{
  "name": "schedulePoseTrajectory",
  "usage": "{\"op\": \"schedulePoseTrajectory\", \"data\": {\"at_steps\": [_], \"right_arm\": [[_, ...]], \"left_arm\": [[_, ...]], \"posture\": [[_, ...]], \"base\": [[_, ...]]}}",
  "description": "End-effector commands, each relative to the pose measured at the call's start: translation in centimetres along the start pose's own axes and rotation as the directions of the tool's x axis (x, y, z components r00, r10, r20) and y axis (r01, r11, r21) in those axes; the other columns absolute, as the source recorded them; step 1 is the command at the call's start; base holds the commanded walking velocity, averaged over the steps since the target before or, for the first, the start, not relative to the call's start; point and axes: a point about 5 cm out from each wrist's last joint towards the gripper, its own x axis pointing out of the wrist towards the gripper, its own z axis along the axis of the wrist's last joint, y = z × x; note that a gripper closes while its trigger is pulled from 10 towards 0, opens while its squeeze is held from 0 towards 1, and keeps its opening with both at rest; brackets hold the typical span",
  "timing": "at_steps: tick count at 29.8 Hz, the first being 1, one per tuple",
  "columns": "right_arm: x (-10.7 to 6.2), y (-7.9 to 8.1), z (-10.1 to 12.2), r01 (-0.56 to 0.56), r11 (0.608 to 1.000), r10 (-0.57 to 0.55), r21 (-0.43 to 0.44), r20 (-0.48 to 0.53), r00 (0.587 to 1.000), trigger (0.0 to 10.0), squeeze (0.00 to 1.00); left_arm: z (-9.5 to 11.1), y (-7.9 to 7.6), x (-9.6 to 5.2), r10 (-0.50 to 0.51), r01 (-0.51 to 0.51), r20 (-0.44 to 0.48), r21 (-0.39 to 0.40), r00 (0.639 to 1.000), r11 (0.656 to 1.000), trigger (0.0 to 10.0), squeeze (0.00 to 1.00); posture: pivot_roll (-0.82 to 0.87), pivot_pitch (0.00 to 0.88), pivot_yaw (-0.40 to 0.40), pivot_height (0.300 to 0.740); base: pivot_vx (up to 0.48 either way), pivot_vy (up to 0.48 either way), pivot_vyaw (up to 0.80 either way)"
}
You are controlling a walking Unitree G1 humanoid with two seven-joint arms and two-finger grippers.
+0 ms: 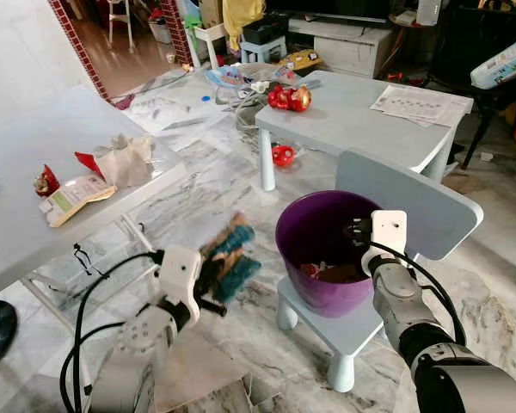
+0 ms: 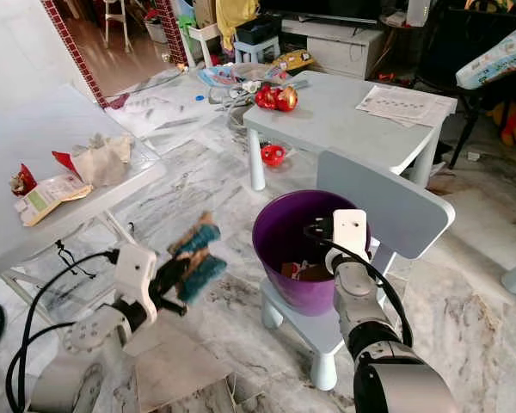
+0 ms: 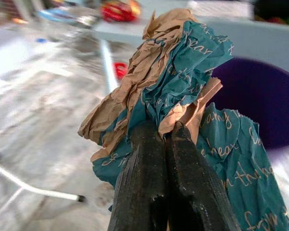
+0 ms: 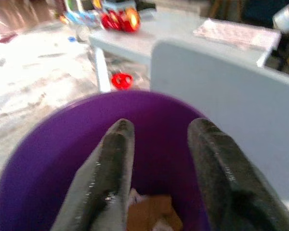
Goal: Picking trash to rubbish bin
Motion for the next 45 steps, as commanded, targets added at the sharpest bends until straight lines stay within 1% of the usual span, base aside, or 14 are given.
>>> {"op": "schedulePoseTrajectory", "data": {"at_steps": [1, 2, 3, 4, 7, 11, 12, 15, 18, 19, 23, 27, 39, 45], "right_arm": [[-0.1, 1.2, 0.7, -0.060, 0.998, 0.060, 0.006, 0.060, 0.996, 10.0, 1.00], [-0.2, 1.3, 0.8, -0.070, 0.998, 0.069, 0.008, 0.075, 0.995, 10.0, 0.83], [-0.2, 1.3, 0.8, -0.070, 0.998, 0.069, 0.008, 0.075, 0.995, 10.0, 0.83], [-0.4, 1.6, 1.1, -0.086, 0.996, 0.084, 0.016, 0.099, 0.992, 10.0, 0.00], [-0.9, 1.9, 1.8, -0.107, 0.993, 0.098, 0.052, 0.142, 0.985, 10.0, 0.00], [-1.7, 1.9, 3.4, -0.116, 0.991, 0.098, 0.074, 0.206, 0.974, 10.0, 0.00], [-1.7, 1.9, 3.4, -0.116, 0.991, 0.098, 0.074, 0.206, 0.974, 10.0, 0.00], [-2.0, 1.5, 4.2, -0.114, 0.990, 0.093, 0.080, 0.225, 0.970, 10.0, 0.00], [-2.2, 1.2, 4.4, -0.114, 0.991, 0.094, 0.075, 0.227, 0.969, 10.0, 0.00], [-2.3, 0.8, 4.7, -0.115, 0.991, 0.096, 0.074, 0.230, 0.969, 10.0, 0.00], [-2.3, 0.7, 5.2, -0.121, 0.990, 0.102, 0.070, 0.232, 0.967, 10.0, 0.00], [-2.3, 1.2, 5.8, -0.134, 0.988, 0.114, 0.074, 0.232, 0.966, 10.0, 0.00], [-2.5, 1.2, 6.1, -0.132, 0.988, 0.111, 0.080, 0.220, 0.969, 10.0, 0.00], [-2.6, 1.2, 6.2, -0.126, 0.989, 0.106, 0.082, 0.216, 0.971, 10.0, 0.00]], "left_arm": [[0.8, 1.1, 0.4, 0.075, -0.075, 0.036, -0.001, 0.997, 0.997, 10.0, 0.00], [1.1, 1.2, 0.7, 0.084, -0.084, 0.047, -0.002, 0.995, 0.996, 10.0, 0.00], [1.1, 1.2, 0.7, 0.084, -0.084, 0.047, -0.002, 0.995, 0.996, 10.0, 0.00], [1.5, 1.2, 1.2, 0.091, -0.090, 0.061, -0.008, 0.994, 0.996, 10.0, 0.00], [1.7, 1.0, 2.1, 0.084, -0.084, 0.072, -0.004, 0.994, 0.996, 10.0, 0.00], [1.9, 0.8, 3.0, 0.089, -0.086, 0.088, -0.027, 0.992, 0.996, 10.0, 0.00], [1.9, 0.8, 3.0, 0.089, -0.086, 0.088, -0.027, 0.992, 0.996, 10.0, 0.00], [2.0, 0.7, 3.5, 0.101, -0.096, 0.093, -0.052, 0.991, 0.994, 10.0, 0.00], [2.0, 0.7, 3.8, 0.106, -0.100, 0.096, -0.063, 0.990, 0.993, 10.0, 0.00], [2.0, 0.6, 4.0, 0.109, -0.103, 0.098, -0.065, 0.989, 0.993, 10.0, 0.00], [1.9, 0.7, 4.2, 0.112, -0.105, 0.101, -0.068, 0.989, 0.992, 10.0, 0.00], [2.1, 0.9, 4.3, 0.109, -0.103, 0.117, -0.059, 0.987, 0.993, 10.0, 0.00], [2.0, 0.7, 4.5, 0.085, -0.080, 0.126, -0.040, 0.988, 0.996, 10.0, 0.00], [2.0, 0.8, 4.5, 0.085, -0.081, 0.136, -0.036, 0.987, 0.996, 10.0, 0.00]], "posture": [[0.08, 0.046, 0.093, 0.740], [0.07, 0.044, 0.090, 0.740], [0.07, 0.044, 0.090, 0.740], [0.05, 0.037, 0.084, 0.740], [0.02, 0.033, 0.083, 0.740], [-0.01, 0.031, 0.080, 0.740], [-0.01, 0.031, 0.080, 0.740], [-0.02, 0.028, 0.073, 0.740], [-0.03, 0.027, 0.069, 0.740], [-0.03, 0.027, 0.066, 0.740], [-0.03, 0.026, 0.063, 0.740], [-0.03, 0.023, 0.060, 0.740], [-0.03, 0.026, 0.064, 0.740], [-0.02, 0.025, 0.066, 0.740]], "base": [[0.000, 0.000, 0.00], [0.000, 0.000, 0.00], [0.000, 0.000, 0.00], [0.000, 0.000, 0.00], [0.000, 0.000, -0.52], [0.000, 0.000, -0.77], [0.000, 0.000, -0.77], [0.000, 0.000, -0.77], [0.000, 0.000, -0.77], [0.000, 0.300, 0.00], [0.000, 0.435, 0.00], [0.000, 0.480, 0.00], [0.000, 0.478, 0.00], [0.000, 0.258, 0.00]]}}
